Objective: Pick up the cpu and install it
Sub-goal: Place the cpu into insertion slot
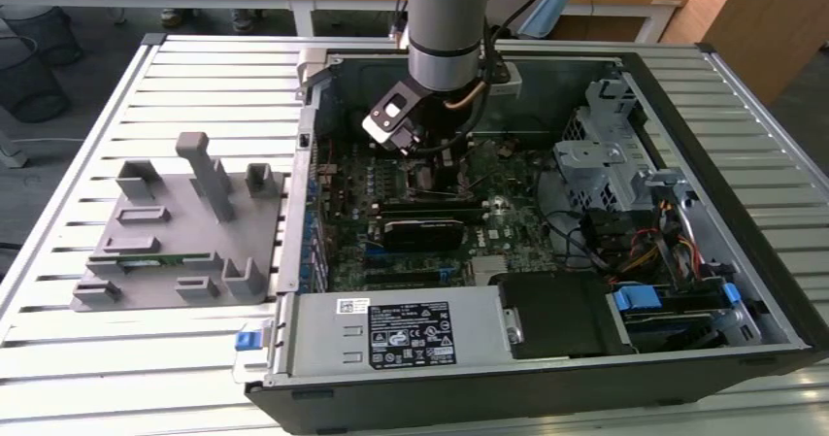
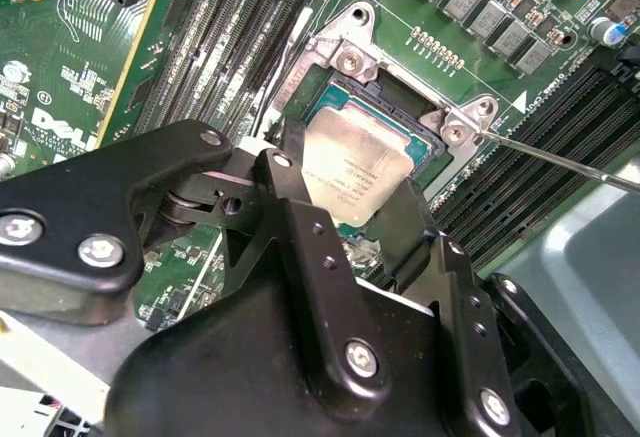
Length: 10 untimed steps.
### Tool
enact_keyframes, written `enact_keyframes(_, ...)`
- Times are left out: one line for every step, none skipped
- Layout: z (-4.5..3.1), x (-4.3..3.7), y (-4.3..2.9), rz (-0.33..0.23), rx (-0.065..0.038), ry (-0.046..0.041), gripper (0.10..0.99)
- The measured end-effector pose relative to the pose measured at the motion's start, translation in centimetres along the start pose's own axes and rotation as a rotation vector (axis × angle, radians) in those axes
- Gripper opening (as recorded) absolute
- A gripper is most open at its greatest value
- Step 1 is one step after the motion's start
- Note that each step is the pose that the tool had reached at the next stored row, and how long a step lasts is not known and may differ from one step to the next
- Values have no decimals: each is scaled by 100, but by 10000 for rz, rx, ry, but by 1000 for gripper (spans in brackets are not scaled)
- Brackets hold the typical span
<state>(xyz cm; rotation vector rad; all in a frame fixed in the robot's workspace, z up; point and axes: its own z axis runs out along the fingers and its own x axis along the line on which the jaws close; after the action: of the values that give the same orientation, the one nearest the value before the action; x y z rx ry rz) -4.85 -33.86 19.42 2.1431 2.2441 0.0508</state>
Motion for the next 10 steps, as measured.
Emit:
enact_keyframes(0, 0, 0, 0, 0, 0, 529)
enact_keyframes(0, 0, 0, 0, 0, 0, 529)
enact_keyframes(1, 0, 0, 0, -2, 3, 529)
enact_keyframes(2, 1, 0, 0, -3, 3, 541)
enact_keyframes(2, 1, 0, 0, -2, 3, 541)
enact_keyframes(2, 1, 0, 0, -2, 3, 604)
enact_keyframes(0, 0, 0, 0, -1, 2, 604)
enact_keyframes(-3, 0, 0, 0, 0, 4, 604)
enact_keyframes(-6, 0, 0, 1, 0, 5, 604)
enact_keyframes(-5, 1, 1, 1, -1, 7, 604)
